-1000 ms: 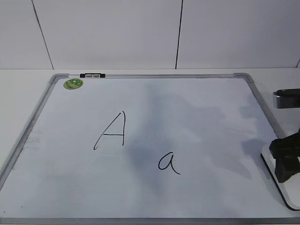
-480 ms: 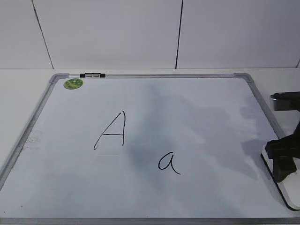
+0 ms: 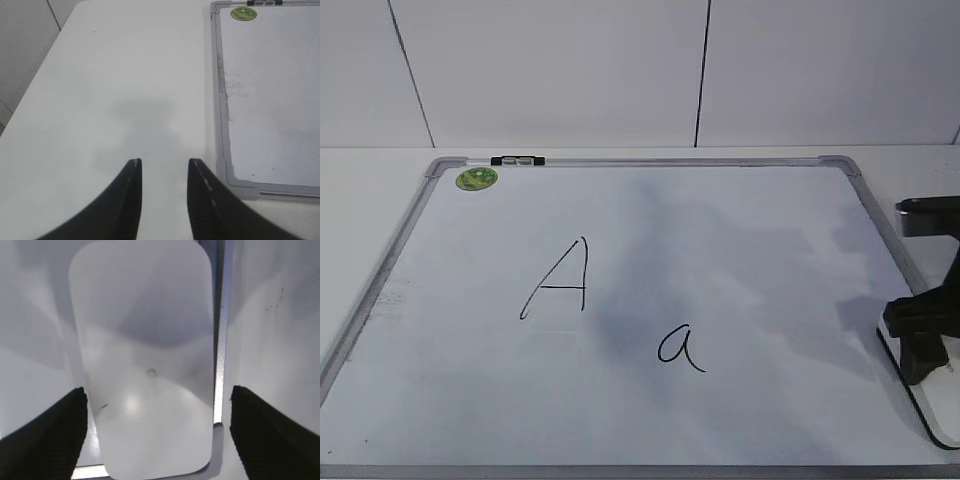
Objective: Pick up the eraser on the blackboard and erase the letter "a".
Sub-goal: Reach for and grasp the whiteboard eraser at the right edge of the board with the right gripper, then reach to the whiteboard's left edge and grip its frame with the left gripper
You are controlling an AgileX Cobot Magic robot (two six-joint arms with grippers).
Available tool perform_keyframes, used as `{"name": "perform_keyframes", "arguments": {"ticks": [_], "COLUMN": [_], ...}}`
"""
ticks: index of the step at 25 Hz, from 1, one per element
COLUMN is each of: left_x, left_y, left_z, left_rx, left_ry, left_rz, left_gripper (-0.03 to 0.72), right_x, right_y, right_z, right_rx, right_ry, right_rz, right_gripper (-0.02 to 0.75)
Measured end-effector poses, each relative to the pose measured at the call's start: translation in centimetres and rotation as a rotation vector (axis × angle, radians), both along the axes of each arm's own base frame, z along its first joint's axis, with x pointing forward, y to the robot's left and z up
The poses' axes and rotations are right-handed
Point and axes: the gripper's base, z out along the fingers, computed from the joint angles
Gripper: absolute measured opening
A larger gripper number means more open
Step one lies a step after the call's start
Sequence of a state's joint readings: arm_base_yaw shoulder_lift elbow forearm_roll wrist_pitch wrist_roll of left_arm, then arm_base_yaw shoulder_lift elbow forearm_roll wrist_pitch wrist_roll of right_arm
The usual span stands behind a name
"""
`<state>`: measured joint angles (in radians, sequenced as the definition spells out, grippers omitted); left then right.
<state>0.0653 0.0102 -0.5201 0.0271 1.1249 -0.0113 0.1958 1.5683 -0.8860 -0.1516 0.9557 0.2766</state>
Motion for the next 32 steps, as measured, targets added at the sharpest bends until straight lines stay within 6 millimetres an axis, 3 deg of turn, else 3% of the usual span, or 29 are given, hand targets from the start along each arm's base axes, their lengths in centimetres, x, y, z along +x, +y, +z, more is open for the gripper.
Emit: {"name": "perform_keyframes", "arguments": {"ticks": [20, 32], "left_x": [0.0, 0.0], "left_y": [0.0, 0.0], "left_z": [0.0, 0.0], "left_rx": [0.000, 0.000], "left_ry": [0.000, 0.000], "left_rz": [0.000, 0.000], "left_gripper": [0.235, 0.235], "right_x": [0.9, 1.0], "right_y": [0.2, 0.2], "right_z": [-1.7, -1.8], "right_rx": [0.002, -0.001], "right_ry": [0.012, 0.014], "right_rz": [-0.004, -0.003], "right_gripper": [0.674, 0.587]}}
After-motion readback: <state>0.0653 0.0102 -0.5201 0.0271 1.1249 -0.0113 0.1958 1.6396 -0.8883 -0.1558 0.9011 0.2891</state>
